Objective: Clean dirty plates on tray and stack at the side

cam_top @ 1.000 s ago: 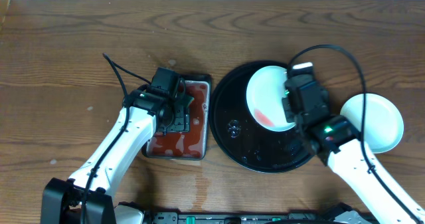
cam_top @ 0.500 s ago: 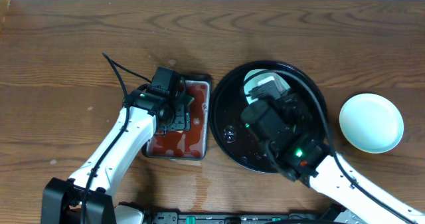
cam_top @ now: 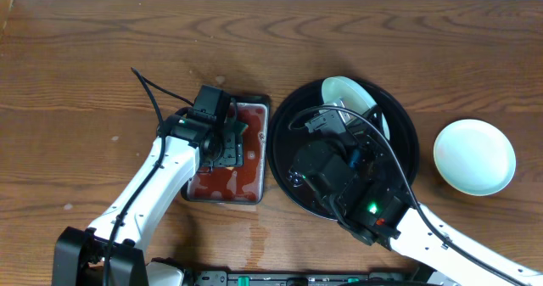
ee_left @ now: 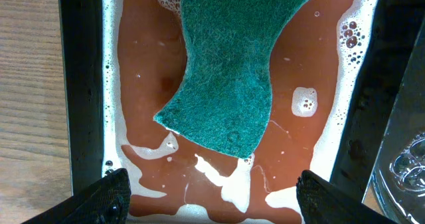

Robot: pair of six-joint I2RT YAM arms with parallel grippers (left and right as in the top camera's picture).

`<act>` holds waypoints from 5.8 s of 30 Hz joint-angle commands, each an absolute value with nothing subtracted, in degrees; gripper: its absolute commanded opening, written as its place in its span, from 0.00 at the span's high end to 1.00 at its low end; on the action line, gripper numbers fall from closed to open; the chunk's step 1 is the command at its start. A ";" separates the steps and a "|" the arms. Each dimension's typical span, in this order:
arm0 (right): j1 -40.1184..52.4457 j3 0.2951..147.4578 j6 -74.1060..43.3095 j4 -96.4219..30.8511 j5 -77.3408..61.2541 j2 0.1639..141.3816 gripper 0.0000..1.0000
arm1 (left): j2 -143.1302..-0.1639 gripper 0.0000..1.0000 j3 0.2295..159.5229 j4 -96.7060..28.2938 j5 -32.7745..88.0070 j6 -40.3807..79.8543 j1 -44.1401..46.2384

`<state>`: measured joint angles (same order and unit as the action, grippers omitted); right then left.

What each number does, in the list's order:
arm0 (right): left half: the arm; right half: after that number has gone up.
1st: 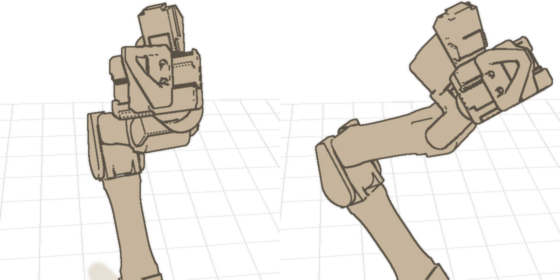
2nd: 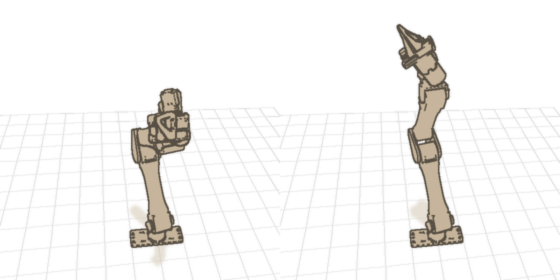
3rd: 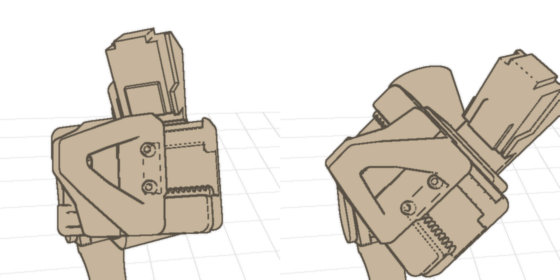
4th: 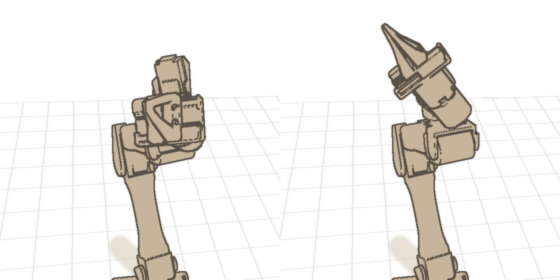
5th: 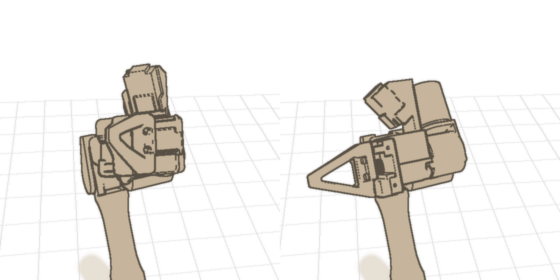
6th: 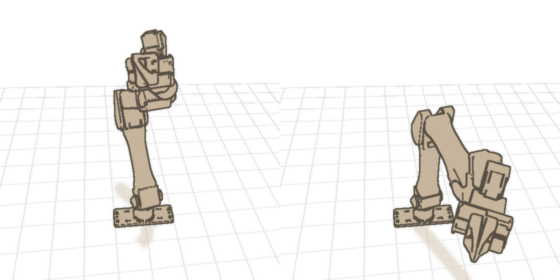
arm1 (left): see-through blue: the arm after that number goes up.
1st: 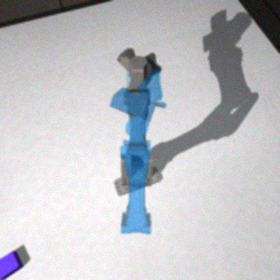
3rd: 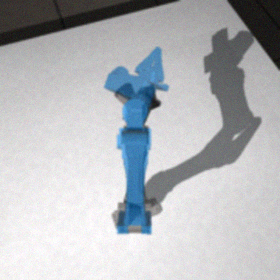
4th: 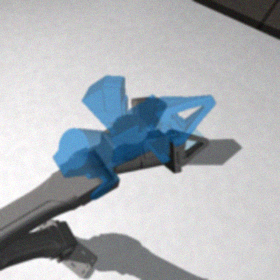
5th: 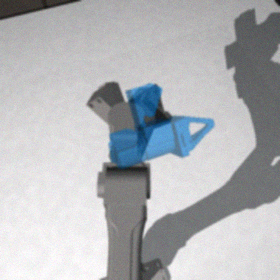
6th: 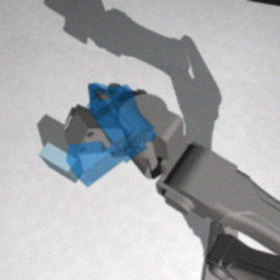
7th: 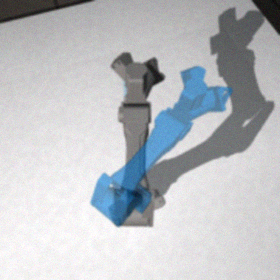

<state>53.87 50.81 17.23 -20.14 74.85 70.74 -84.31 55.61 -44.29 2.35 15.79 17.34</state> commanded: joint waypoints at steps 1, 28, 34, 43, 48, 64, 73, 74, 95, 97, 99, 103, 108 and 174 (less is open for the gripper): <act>54.48 51.33 18.50 -19.88 79.22 70.02 0.99 | -84.97 0.20 54.59 -44.12 1.45 15.46 17.17; 54.43 51.33 18.48 -19.57 80.79 70.02 0.99 | -84.97 0.20 54.59 -43.83 1.45 15.46 17.17; 54.41 51.33 18.48 -18.79 80.77 70.02 0.99 | -84.97 0.20 54.59 -43.62 1.45 15.46 17.17; 54.41 51.31 18.17 -18.57 80.75 70.02 0.99 | -84.97 0.20 54.59 -43.62 1.45 15.46 17.17; 53.28 51.31 14.17 -18.63 80.68 70.08 0.99 | -84.97 0.20 54.59 -43.64 1.45 15.49 17.17; 22.02 50.46 -33.43 -37.32 35.27 70.83 0.99 | -84.97 0.20 54.59 -44.23 1.45 15.49 17.17; -5.54 50.46 -33.39 -40.71 5.74 70.87 0.99 | -84.97 0.20 54.59 -44.29 1.45 15.46 17.17; -7.99 50.46 -33.36 -41.45 4.25 70.87 0.99 | -84.97 0.20 54.59 -44.29 1.45 15.49 17.17; -41.91 38.59 -34.70 -35.27 -1.87 70.89 0.99 | -84.97 0.19 54.59 -44.29 1.45 15.49 17.17; -43.24 37.34 -34.70 -33.19 -4.91 70.89 0.99 | -84.97 0.20 54.59 -44.29 1.45 15.49 17.17; -43.64 36.91 -34.70 -31.70 -6.15 70.89 0.96 | -84.97 0.20 54.59 -44.29 1.45 15.49 17.17; -42.94 36.86 -33.54 -28.47 -8.82 70.89 0.70 | -84.97 0.20 54.59 -44.27 1.45 15.49 17.17; -41.52 36.84 -30.55 -25.96 -14.02 70.89 0.46 | -84.97 0.20 54.59 -44.29 1.45 15.49 17.17; 11.62 38.76 -12.38 -50.63 2.33 28.10 0.01 | -17.85 0.20 37.74 -53.91 7.03 13.58 4.29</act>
<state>11.18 39.13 -11.55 -50.39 1.54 28.23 -17.89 38.48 -53.76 6.74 13.52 4.54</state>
